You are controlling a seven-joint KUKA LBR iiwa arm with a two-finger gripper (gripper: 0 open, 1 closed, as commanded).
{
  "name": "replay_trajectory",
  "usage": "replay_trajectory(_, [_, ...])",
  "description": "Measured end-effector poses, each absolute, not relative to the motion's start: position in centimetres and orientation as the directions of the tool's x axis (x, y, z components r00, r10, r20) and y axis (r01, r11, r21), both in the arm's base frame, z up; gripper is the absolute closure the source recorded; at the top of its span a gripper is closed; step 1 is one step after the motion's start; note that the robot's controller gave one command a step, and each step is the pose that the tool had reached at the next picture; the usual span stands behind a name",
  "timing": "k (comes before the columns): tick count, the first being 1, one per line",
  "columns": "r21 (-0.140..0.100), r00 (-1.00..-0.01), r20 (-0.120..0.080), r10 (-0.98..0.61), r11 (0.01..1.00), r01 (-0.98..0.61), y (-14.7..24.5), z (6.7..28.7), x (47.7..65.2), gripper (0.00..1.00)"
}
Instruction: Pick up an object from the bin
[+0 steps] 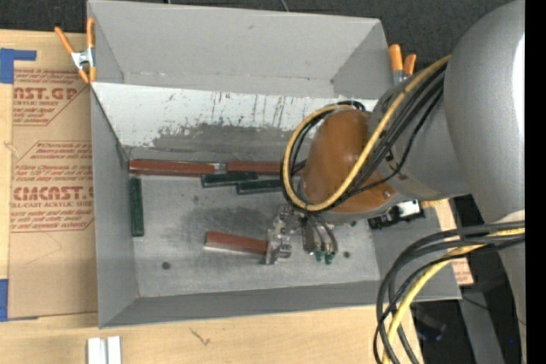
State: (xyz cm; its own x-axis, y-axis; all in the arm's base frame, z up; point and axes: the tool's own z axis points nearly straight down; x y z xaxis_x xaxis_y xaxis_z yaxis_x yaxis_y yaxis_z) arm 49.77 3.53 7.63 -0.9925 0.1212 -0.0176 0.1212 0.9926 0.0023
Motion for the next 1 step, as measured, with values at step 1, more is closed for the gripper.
replay_trajectory(1, [0.0,-0.993,-0.001,0.12,0.993,0.12,0.99,23.75,50.65,1.0])
